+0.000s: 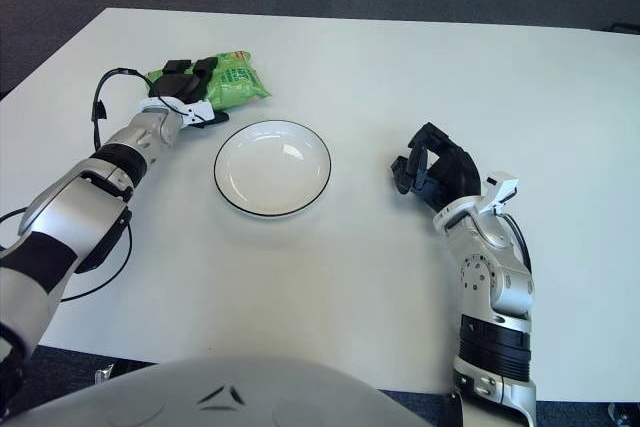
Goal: Put the snack into the plate.
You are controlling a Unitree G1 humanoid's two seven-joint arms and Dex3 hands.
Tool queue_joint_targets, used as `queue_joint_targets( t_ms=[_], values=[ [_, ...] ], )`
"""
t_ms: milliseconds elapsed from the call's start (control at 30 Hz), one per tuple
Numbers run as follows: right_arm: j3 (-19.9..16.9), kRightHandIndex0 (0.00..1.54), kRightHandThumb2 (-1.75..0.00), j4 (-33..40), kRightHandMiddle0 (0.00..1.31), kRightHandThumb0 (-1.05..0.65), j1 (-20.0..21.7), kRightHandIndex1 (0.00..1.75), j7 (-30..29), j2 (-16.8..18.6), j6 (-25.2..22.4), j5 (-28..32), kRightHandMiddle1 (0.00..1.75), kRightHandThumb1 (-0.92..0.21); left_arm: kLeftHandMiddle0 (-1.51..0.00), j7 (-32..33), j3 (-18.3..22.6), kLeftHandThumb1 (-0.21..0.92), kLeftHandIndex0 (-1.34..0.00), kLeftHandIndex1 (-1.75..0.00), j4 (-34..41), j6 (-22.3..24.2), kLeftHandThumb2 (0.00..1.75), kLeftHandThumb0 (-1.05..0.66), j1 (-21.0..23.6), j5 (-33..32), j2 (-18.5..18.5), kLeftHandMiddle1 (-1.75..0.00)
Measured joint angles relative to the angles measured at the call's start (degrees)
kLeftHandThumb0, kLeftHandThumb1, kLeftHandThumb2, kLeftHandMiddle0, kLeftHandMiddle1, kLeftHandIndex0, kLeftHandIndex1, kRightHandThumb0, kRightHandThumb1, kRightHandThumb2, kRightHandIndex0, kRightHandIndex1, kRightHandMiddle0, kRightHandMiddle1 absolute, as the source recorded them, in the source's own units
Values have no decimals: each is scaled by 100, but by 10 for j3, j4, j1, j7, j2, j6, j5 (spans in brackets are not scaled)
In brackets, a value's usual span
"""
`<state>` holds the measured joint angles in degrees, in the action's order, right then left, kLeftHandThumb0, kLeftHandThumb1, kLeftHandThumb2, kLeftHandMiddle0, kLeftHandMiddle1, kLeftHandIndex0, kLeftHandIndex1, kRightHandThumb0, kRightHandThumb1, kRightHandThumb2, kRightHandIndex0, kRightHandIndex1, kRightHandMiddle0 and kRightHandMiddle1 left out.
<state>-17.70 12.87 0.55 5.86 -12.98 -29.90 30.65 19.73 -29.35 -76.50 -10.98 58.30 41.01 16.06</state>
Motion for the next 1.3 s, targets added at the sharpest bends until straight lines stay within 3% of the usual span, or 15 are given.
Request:
queue_joint_targets(
  t_ms=[133, 333, 833, 1133, 1300],
  values=[
    [1, 128, -136, 3, 64, -50, -2, 175, 0, 3, 0, 0, 175, -28, -84, 12, 4, 17, -52, -173, 1, 0, 138, 0, 0, -3, 0, -140],
    [2, 128, -136, 5, 64, -50, -3, 175, 0, 5, -1, 0, 175, -28, -97, 27, 19, 1, -65, -174, 2, 3, 154, 0, 0, -16, -1, -136],
    [1, 128, -136, 5, 64, -50, -3, 175, 0, 5, -2, 0, 175, -28, -90, 44, 44, -1, -64, -175, 7, -25, 163, 0, 6, -41, 1, -158],
    [0, 128, -137, 5, 65, -50, -2, 175, 0, 4, -2, 0, 175, -28, -90, 46, 56, -3, -66, -175, 39, -40, 166, 0, 11, -51, 2, -161],
    [1, 128, -137, 5, 65, -50, -1, 175, 0, 5, -2, 0, 175, -28, -92, 50, 58, -5, -67, -175, 52, -75, 168, 0, 14, -51, 7, -160]
  ],
)
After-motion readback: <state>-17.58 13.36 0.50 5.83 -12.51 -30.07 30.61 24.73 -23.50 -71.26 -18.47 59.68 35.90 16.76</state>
